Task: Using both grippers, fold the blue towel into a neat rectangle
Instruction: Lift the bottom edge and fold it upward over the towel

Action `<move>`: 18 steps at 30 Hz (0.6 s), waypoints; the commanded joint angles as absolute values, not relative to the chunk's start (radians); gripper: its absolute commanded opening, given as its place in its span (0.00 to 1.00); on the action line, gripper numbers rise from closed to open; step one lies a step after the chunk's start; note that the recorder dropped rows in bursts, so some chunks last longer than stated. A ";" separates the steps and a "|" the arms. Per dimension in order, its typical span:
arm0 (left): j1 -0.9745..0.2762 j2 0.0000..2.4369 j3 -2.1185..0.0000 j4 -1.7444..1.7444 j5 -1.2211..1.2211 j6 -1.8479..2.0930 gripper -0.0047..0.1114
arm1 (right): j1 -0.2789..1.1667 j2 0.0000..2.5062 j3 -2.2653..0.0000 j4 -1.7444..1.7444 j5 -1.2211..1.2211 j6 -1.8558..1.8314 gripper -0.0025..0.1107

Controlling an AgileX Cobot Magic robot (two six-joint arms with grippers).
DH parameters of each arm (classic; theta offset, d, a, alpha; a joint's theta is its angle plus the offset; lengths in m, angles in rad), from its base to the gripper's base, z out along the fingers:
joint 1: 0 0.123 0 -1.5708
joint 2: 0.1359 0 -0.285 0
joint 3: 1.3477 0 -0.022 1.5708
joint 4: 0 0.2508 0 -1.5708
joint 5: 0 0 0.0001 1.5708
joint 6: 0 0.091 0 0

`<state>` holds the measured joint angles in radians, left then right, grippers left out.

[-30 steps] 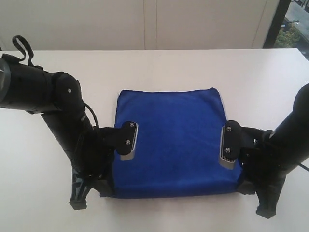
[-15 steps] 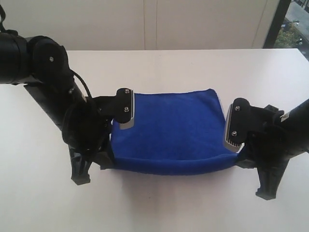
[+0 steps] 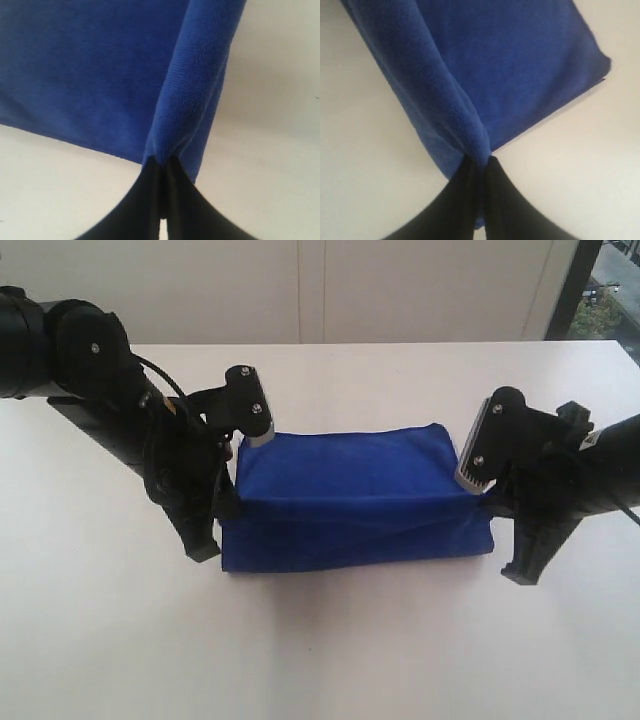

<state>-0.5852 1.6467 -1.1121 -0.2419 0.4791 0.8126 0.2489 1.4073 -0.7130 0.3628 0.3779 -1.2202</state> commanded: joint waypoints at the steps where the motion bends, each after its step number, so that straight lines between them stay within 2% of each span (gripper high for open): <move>1: -0.578 1.649 -1.140 -0.251 0.462 0.781 0.04 | 0.248 1.423 -0.764 0.367 0.350 -1.170 0.05; 11: -0.578 1.711 -1.221 -0.243 0.411 0.754 0.04 | 0.248 1.534 -0.855 0.367 0.326 -1.120 0.05; 18: -0.562 1.753 -1.265 -0.097 0.380 0.606 0.04 | 0.248 1.589 -0.888 0.367 0.302 -1.120 0.05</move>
<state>-0.5761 1.7463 -1.2523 -0.1402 0.3932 0.6690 0.2489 1.5744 -0.8775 0.3646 0.3255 -1.1270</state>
